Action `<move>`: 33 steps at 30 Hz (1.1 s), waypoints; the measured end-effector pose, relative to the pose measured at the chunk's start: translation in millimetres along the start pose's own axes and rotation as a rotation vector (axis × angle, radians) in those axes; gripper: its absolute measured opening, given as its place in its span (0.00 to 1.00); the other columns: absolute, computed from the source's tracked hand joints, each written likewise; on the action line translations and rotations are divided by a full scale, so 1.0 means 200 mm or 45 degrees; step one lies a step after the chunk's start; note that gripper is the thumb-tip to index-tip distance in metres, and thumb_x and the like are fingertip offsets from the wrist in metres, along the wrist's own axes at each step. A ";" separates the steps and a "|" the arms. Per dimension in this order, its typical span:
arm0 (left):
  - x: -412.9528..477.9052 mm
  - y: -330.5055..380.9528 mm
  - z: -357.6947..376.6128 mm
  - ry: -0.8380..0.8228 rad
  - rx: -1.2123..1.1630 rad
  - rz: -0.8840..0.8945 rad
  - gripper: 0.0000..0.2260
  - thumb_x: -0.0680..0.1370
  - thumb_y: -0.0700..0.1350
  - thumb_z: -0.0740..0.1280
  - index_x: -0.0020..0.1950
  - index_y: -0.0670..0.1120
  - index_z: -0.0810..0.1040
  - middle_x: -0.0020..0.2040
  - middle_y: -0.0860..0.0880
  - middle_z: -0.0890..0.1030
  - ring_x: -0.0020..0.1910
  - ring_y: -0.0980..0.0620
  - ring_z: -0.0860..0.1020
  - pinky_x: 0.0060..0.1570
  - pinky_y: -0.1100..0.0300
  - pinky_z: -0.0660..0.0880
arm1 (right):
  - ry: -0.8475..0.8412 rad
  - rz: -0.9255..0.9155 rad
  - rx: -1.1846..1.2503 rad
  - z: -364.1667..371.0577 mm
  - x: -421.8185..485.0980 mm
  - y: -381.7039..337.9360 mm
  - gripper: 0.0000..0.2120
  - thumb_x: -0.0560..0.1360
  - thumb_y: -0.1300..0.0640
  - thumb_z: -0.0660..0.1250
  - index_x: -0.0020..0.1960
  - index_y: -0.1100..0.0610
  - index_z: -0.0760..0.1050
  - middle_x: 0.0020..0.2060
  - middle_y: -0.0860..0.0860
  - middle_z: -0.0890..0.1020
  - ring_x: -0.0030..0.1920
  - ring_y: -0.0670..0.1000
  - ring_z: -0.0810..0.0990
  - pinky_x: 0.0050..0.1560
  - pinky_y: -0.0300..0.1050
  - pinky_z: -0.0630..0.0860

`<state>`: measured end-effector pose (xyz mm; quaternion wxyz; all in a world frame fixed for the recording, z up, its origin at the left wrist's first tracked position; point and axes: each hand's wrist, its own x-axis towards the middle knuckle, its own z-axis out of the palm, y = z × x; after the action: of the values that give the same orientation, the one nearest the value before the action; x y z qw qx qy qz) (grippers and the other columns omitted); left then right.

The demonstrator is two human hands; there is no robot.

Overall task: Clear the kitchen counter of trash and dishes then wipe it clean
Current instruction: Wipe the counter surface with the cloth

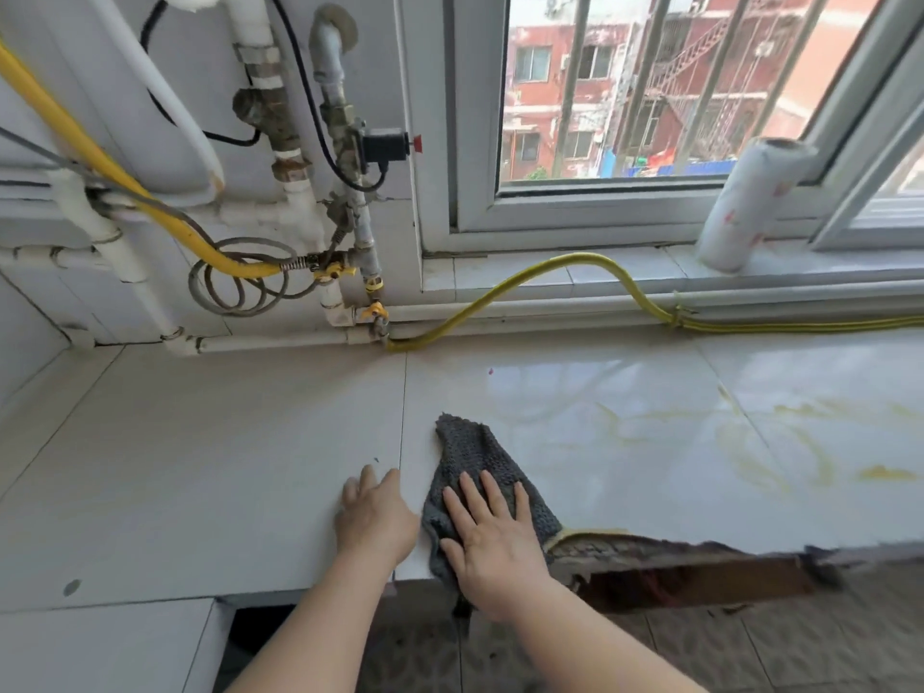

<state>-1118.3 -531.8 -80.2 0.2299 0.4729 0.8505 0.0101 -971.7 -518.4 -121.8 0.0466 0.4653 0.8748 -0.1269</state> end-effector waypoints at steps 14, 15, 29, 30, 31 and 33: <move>0.12 0.32 0.04 -0.031 0.053 0.080 0.22 0.79 0.42 0.54 0.74 0.50 0.61 0.77 0.47 0.55 0.74 0.45 0.55 0.67 0.51 0.65 | -0.060 0.114 -0.021 -0.08 0.03 0.28 0.33 0.74 0.41 0.42 0.76 0.50 0.60 0.76 0.51 0.60 0.76 0.59 0.57 0.67 0.57 0.30; 0.15 0.35 0.04 -0.022 0.050 0.068 0.21 0.79 0.43 0.54 0.73 0.50 0.62 0.76 0.47 0.55 0.74 0.45 0.56 0.67 0.51 0.65 | -0.097 0.084 -0.008 -0.07 0.07 0.29 0.30 0.73 0.41 0.49 0.70 0.49 0.71 0.70 0.51 0.71 0.70 0.59 0.69 0.69 0.58 0.36; 0.53 0.59 -0.01 0.150 -0.032 -0.332 0.20 0.80 0.46 0.56 0.72 0.53 0.63 0.69 0.50 0.65 0.68 0.48 0.63 0.60 0.52 0.71 | -0.180 -0.210 -0.014 -0.29 0.88 0.44 0.28 0.81 0.43 0.42 0.78 0.49 0.40 0.78 0.51 0.40 0.77 0.56 0.36 0.72 0.64 0.33; 0.54 0.60 0.00 0.169 -0.020 -0.328 0.20 0.80 0.46 0.55 0.72 0.53 0.62 0.69 0.51 0.65 0.68 0.48 0.63 0.60 0.53 0.70 | -0.174 -0.198 -0.017 -0.31 0.91 0.46 0.28 0.81 0.43 0.43 0.78 0.49 0.41 0.78 0.51 0.41 0.77 0.56 0.36 0.72 0.64 0.33; 0.56 0.61 0.01 0.194 -0.009 -0.324 0.20 0.80 0.45 0.55 0.73 0.53 0.62 0.69 0.51 0.65 0.68 0.48 0.63 0.60 0.53 0.70 | -0.165 -0.200 -0.017 -0.31 0.95 0.47 0.28 0.81 0.43 0.43 0.79 0.49 0.41 0.78 0.51 0.41 0.77 0.56 0.37 0.72 0.64 0.34; 0.58 0.64 0.02 0.220 0.018 -0.285 0.21 0.80 0.45 0.55 0.73 0.52 0.61 0.72 0.51 0.63 0.71 0.48 0.61 0.63 0.53 0.67 | -0.134 -0.156 0.012 -0.32 1.00 0.53 0.29 0.81 0.43 0.44 0.79 0.50 0.43 0.78 0.52 0.43 0.77 0.56 0.38 0.73 0.64 0.35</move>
<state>-1066.0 -369.0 -98.0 0.1521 0.3739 0.9147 0.0193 -994.4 -284.6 -118.1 0.0823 0.4039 0.8973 -0.1580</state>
